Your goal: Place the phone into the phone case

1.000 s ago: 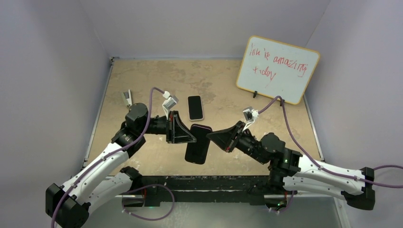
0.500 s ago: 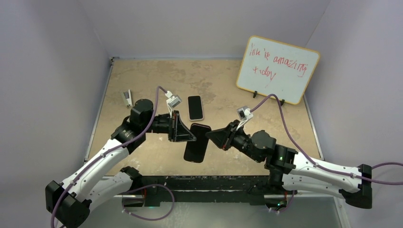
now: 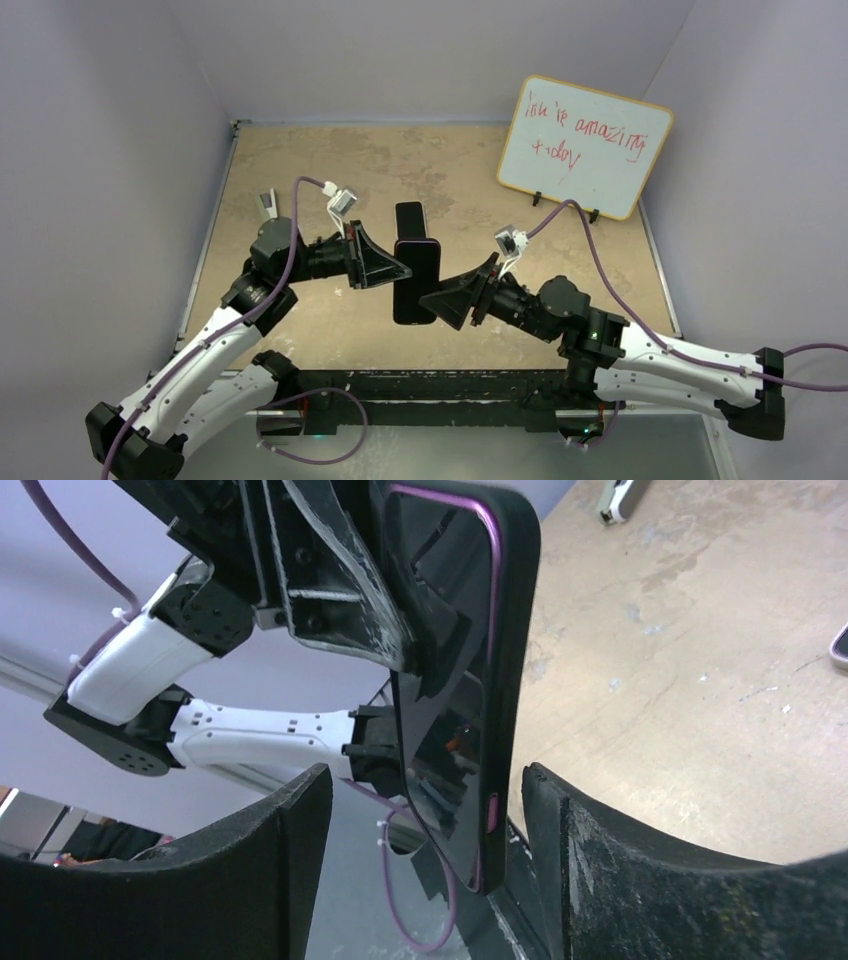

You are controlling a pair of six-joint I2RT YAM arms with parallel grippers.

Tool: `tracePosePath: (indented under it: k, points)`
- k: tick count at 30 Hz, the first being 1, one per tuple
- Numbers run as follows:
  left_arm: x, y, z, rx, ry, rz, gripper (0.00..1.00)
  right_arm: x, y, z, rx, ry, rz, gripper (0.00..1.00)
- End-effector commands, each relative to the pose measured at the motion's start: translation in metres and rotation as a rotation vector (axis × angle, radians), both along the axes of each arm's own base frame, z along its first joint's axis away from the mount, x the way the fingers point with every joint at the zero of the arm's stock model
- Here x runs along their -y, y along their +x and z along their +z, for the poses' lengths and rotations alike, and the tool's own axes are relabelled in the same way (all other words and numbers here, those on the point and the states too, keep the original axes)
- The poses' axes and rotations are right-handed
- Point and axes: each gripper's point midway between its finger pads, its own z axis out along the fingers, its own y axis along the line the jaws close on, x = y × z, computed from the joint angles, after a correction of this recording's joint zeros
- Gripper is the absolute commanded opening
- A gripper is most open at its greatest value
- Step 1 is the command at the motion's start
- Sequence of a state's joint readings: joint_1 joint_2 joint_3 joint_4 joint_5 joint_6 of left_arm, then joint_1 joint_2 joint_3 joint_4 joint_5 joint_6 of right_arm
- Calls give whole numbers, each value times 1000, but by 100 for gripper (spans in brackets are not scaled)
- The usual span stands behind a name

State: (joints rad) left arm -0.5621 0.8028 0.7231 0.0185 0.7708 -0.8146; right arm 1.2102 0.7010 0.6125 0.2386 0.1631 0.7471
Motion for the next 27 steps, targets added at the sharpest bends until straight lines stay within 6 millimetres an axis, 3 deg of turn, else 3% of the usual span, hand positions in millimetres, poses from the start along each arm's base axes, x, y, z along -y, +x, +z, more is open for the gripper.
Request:
tracePosePath:
  k: [1,6,9,10,14,16,20,24,25,27]
  points:
    - [0,0,37,61,-139,3,0,-8,-4,-2,-20,11,39,72]
    - [0,-3,41,71,-165,-6,0,-14,-6,-6,-43,23,71,73]
    - [-2,3,37,61,-140,41,0,-15,-7,-4,-53,46,82,62]
    - [-4,7,35,63,-123,67,0,-15,-6,-4,-61,51,81,57]
    - [-14,28,9,40,19,208,0,-18,-3,-7,-115,62,83,13]
    - [-18,35,-1,29,75,248,0,-18,0,-7,-149,76,80,0]
    - [-25,44,-22,-1,153,309,0,-16,14,-12,-210,86,37,0]
    - [-23,45,-30,-31,154,300,0,-19,21,-31,-249,42,27,0]
    - [-23,46,-31,-36,157,307,0,-20,22,-35,-253,32,24,5]
    - [-25,49,-33,-42,176,328,0,-20,26,-44,-264,-5,4,28]
